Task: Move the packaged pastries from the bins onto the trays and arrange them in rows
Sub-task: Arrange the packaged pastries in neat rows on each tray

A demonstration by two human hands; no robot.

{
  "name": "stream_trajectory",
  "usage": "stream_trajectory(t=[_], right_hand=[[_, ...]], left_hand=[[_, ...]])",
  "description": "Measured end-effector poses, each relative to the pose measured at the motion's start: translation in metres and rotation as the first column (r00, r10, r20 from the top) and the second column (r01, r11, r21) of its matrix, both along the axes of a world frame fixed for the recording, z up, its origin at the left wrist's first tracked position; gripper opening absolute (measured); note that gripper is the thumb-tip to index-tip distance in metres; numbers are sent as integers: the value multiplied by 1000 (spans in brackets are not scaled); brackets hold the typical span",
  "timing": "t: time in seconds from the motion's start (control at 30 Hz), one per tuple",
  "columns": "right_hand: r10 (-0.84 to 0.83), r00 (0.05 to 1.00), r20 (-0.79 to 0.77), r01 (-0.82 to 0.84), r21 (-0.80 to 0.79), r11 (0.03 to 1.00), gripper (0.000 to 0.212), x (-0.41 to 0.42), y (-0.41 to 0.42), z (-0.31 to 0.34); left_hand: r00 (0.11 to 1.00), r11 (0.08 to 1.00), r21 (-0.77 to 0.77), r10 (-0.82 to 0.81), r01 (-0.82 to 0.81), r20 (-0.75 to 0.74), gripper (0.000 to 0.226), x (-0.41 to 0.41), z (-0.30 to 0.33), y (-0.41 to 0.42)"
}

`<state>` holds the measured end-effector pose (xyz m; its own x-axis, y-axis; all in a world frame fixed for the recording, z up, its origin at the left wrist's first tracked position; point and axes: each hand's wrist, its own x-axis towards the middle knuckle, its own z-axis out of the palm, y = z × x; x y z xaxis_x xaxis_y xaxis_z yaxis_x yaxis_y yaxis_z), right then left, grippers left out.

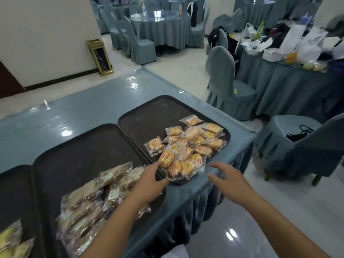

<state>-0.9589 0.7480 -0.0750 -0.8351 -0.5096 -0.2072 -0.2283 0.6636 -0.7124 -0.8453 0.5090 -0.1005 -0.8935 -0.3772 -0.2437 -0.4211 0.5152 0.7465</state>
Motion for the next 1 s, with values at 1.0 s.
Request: stream_trajectory(t=[1.0], right_hand=[[774, 612, -163, -625, 500, 599, 44, -270, -137, -57]], left_hand=[[938, 937, 74, 344, -341, -32, 110, -129, -34, -62]])
